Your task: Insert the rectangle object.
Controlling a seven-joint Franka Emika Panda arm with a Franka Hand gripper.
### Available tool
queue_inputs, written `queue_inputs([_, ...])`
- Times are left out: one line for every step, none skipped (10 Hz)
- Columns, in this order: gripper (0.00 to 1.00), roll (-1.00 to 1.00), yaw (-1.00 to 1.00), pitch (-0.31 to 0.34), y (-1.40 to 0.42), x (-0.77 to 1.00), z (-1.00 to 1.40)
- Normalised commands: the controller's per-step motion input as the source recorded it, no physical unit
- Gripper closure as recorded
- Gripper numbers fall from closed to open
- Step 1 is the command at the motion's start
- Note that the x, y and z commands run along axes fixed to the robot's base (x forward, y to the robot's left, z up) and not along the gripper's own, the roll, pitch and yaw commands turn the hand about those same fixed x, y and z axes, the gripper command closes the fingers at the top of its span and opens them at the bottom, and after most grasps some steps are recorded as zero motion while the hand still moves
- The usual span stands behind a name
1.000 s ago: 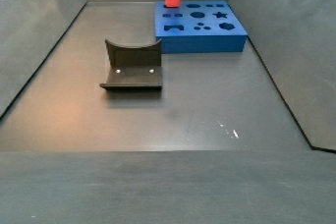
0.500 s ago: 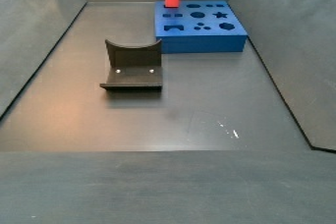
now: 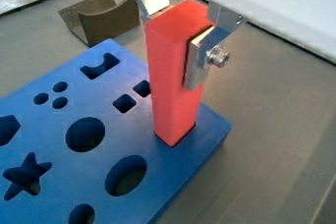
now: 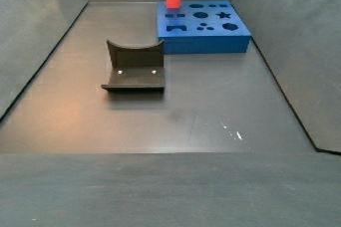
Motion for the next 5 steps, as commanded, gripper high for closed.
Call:
queue_inputs([1.0, -0.01, -0.31, 0.0, 0.01, 0.0, -0.33])
queue_inputs([1.0, 0.0, -0.49, 0.0, 0.0, 0.0, -0.33])
queue_inputs([1.0, 0.0, -0.49, -0.039, 0.0, 0.0, -0.43])
queue_inputs([1.0, 0.0, -0.33, -0.053, 0.02, 0.0, -0.49])
queue_inputs([1.0, 0.0, -0.27, -0.027, 0.05, 0.0, -0.46])
